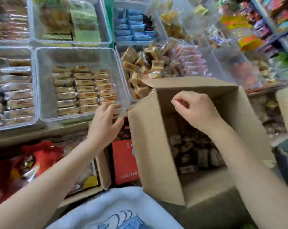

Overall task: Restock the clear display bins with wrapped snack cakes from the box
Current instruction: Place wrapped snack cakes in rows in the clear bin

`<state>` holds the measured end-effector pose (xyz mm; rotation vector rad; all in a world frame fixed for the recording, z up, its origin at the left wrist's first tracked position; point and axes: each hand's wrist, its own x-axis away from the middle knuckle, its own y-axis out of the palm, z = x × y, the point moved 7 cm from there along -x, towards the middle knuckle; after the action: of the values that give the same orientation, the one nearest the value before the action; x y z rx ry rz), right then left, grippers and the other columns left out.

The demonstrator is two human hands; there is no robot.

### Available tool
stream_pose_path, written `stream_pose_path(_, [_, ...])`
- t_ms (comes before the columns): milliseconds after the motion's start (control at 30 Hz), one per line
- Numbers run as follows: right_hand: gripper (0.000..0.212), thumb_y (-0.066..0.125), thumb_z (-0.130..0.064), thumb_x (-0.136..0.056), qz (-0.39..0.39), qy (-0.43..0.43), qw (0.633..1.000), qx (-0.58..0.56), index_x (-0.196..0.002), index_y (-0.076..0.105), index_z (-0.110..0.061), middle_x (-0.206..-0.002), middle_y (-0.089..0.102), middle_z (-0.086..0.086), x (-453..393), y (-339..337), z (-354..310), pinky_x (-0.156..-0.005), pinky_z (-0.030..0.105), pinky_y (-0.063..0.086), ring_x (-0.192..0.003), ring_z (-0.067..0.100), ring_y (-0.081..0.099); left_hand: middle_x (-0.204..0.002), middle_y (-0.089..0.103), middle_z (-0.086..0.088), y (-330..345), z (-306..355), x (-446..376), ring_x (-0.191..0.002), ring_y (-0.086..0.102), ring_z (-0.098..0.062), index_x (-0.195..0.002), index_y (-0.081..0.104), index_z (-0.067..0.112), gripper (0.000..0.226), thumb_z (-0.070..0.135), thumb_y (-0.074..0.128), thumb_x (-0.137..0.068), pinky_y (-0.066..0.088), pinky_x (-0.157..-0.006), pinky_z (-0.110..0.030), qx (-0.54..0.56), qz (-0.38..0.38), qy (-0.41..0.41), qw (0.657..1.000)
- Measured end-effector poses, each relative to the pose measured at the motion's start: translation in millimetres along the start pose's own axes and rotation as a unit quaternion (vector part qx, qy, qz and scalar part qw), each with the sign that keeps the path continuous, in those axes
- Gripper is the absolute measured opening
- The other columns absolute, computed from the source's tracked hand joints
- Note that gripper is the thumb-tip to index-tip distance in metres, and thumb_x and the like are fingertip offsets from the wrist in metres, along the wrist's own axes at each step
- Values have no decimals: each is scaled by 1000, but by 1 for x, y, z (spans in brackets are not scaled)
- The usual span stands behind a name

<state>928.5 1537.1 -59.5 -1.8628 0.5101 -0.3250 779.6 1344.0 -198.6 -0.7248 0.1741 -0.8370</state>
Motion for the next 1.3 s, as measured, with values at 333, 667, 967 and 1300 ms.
stream_pose_path(333, [20,51,-27,-96,-252,81,956,127,-101,67,-16,-104,69,8,41,85,151,-72,34,49,-98,31,64,-128,65,-2,90,173,47,-126,54,-21,-133,59,18,46,36,48,-92,18,-122,-37,-114,21,208,971])
stream_pose_path(667, [37,45,-19,-102,-424,-4,853,303,-137,54,-15,-142,53,9,40,218,217,-109,41,36,-133,29,48,-121,69,0,90,170,48,-120,57,-19,-131,61,19,43,33,48,-92,19,-121,-37,-202,32,191,960])
stream_pose_path(967, [64,64,-37,-91,-424,23,870,252,-147,38,-19,-146,47,9,48,260,244,-118,56,20,-137,31,40,-117,70,1,93,173,45,-118,57,-20,-127,66,18,40,29,53,-91,23,-120,-40,-183,49,193,963])
stream_pose_path(1300, [41,66,-26,-93,-492,166,785,-338,-128,48,-13,-104,68,7,29,119,150,-74,33,56,-91,24,67,-128,63,4,83,170,49,-127,50,-17,-127,64,20,40,30,47,-92,25,-119,-34,-107,78,215,968])
